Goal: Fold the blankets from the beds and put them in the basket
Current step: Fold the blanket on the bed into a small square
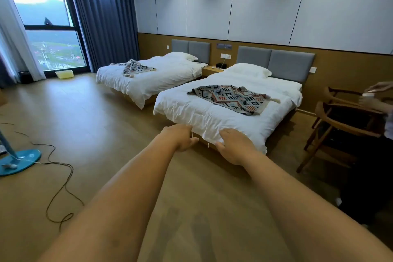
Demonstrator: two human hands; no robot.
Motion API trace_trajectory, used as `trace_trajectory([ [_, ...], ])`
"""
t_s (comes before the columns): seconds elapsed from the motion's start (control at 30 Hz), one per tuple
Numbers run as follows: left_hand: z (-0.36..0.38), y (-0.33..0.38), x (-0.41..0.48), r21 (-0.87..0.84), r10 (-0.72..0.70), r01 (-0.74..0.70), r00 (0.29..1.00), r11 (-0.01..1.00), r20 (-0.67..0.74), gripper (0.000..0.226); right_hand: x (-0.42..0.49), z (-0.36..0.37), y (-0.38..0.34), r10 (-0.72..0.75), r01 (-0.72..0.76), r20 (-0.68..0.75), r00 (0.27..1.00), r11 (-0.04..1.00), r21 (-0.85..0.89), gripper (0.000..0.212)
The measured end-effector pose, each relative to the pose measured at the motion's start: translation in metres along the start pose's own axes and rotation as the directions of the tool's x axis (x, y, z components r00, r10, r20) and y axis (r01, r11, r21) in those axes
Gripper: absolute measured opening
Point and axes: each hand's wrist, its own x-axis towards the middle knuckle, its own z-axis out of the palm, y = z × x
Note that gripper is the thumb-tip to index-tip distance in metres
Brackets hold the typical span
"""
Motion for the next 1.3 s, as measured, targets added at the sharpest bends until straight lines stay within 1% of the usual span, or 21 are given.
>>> trace_trajectory([
  [0.27,0.000,-0.002,0.041,0.017,-0.005,0.005,1.000,1.000,-0.025,0.053,0.045,0.008,0.015,-0.044,0.044,-0.008,0.999,0.997,-0.064,0.049],
  [0.47,0.002,-0.021,0.101,0.015,-0.027,0.026,1.000,1.000,0.007,0.055,0.110,0.020,0.023,-0.071,0.071,0.008,0.997,0.995,-0.074,0.048],
  [0.53,0.002,-0.033,0.129,0.025,-0.022,0.022,1.000,0.999,0.016,0.062,0.139,0.027,0.023,-0.076,0.078,0.020,0.997,0.994,-0.077,0.047],
  [0.6,0.002,-0.050,0.162,0.022,-0.020,0.020,1.000,1.000,0.003,0.064,0.175,0.035,0.023,-0.091,0.092,0.017,0.996,0.990,-0.104,0.047],
  [0.8,-0.007,-0.113,0.262,0.037,-0.024,0.023,0.999,0.999,0.032,0.063,0.293,0.054,0.014,-0.091,0.097,0.044,0.995,0.985,-0.141,0.047],
  [0.93,-0.016,-0.156,0.325,0.116,-0.010,0.005,0.999,0.993,0.041,0.062,0.377,0.052,0.008,-0.082,0.084,0.020,0.996,0.989,-0.124,0.047],
  [1.03,-0.018,-0.177,0.368,0.114,0.002,-0.008,0.998,0.993,0.059,0.062,0.429,0.058,0.007,-0.071,0.071,0.010,0.997,0.991,-0.117,0.047],
  [1.2,-0.014,-0.204,0.441,0.120,0.005,-0.015,0.997,0.993,0.081,0.064,0.501,0.079,0.021,-0.050,0.056,0.055,0.997,0.993,-0.105,0.047],
  [1.3,-0.006,-0.218,0.495,0.117,-0.001,-0.013,0.992,0.993,0.123,0.064,0.552,0.091,0.037,-0.045,0.054,0.079,0.996,0.993,-0.105,0.047],
])
